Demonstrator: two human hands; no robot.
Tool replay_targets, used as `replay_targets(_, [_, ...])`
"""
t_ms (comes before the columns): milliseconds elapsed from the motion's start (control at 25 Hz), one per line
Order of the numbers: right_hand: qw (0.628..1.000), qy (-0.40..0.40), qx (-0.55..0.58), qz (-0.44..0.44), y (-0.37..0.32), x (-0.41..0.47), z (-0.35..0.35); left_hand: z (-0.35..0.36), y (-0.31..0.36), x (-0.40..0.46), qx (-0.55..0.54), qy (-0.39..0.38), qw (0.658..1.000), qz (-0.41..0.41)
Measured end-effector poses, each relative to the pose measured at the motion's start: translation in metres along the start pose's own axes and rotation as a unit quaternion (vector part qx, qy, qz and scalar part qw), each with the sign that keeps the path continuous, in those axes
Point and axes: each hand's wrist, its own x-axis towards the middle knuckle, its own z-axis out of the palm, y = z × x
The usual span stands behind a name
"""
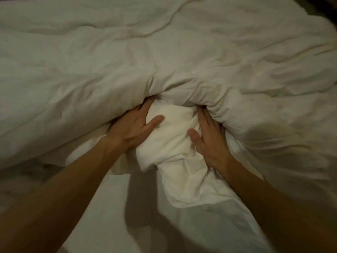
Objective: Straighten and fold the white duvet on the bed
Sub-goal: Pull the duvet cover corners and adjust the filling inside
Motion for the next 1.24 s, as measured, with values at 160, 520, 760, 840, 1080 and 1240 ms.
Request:
replay_targets(160, [0.999,-0.035,-0.001,0.026,0.017,0.017,0.018,0.032,-0.021,0.031,-0.016,-0.055,0.998,-0.002])
replay_targets(520, [0.999,-0.006,0.028,0.024,-0.015,-0.025,-0.002,0.01,0.009,-0.06,0.024,-0.011,0.999,0.018])
replay_targets(760, [0.995,0.059,0.067,-0.046,-0.086,-0.166,0.004,0.038,0.029,-0.169,-0.037,0.052,0.997,0.042])
replay_targets(840, [0.996,0.076,0.016,-0.041,-0.1,-0.2,0.024,0.059,0.034,-0.192,-0.08,0.104,0.991,0.029])
replay_targets(1080, [0.99,0.054,-0.126,0.02,-0.053,-0.16,0.06,0.085,0.009,-0.147,-0.061,0.088,0.994,0.011])
replay_targets(1240, [0.993,0.073,0.051,0.08,-0.054,-0.124,0.028,0.069,0.0,-0.116,-0.062,0.113,0.991,0.032])
